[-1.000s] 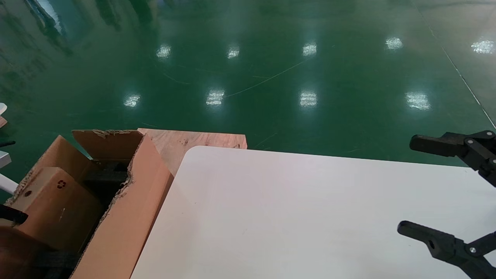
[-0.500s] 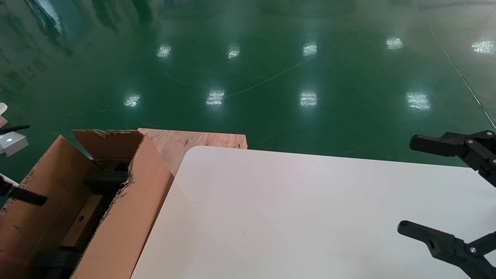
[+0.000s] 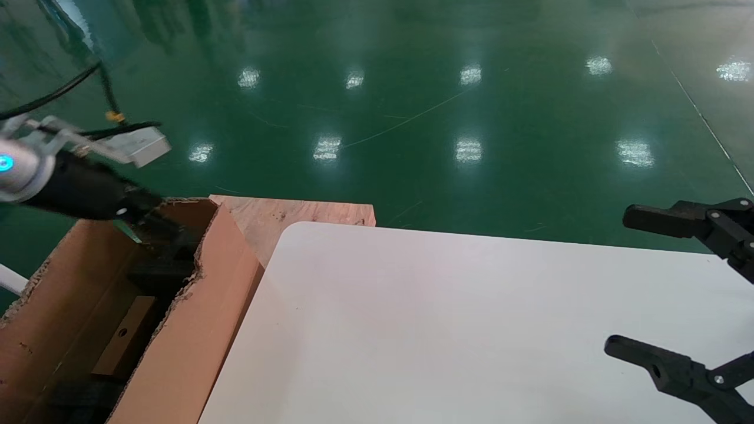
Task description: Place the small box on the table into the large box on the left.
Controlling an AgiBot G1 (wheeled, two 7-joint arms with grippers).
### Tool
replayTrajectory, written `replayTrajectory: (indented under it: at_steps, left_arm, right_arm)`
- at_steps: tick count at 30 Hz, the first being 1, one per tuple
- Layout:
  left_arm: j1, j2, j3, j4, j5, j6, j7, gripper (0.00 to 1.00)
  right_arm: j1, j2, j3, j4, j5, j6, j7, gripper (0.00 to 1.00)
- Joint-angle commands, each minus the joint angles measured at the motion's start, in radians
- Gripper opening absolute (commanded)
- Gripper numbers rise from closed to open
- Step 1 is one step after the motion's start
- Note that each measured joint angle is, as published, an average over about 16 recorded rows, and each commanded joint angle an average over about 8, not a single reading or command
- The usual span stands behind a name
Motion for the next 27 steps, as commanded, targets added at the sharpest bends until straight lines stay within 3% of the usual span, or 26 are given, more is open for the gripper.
replayTrajectory:
  at_steps: [1, 12, 19, 27]
  left_arm:
    - [-0.006, 0.009, -0.013, -0.058, -0.018, -0.015, -0.004, 1.0]
    - [-0.018, 0.072, -0.077, -0.225, -0.109, -0.099, -0.012, 1.0]
    - [0.001, 0.081, -0.114, -0.256, -0.135, -0.111, -0.001, 1.0]
    - [0.134, 0.087, -0.275, -0.271, -0.194, -0.063, 0.076, 1.0]
  right_arm:
    - [0.0, 0.0, 0.0, 0.0, 0.0, 0.0, 0.0, 1.0]
    - [0.0, 0.0, 0.0, 0.0, 0.0, 0.0, 0.0, 1.0]
    - [0.0, 0.0, 0.0, 0.0, 0.0, 0.0, 0.0, 1.0]
    - [0.0, 0.0, 0.0, 0.0, 0.0, 0.0, 0.0, 1.0]
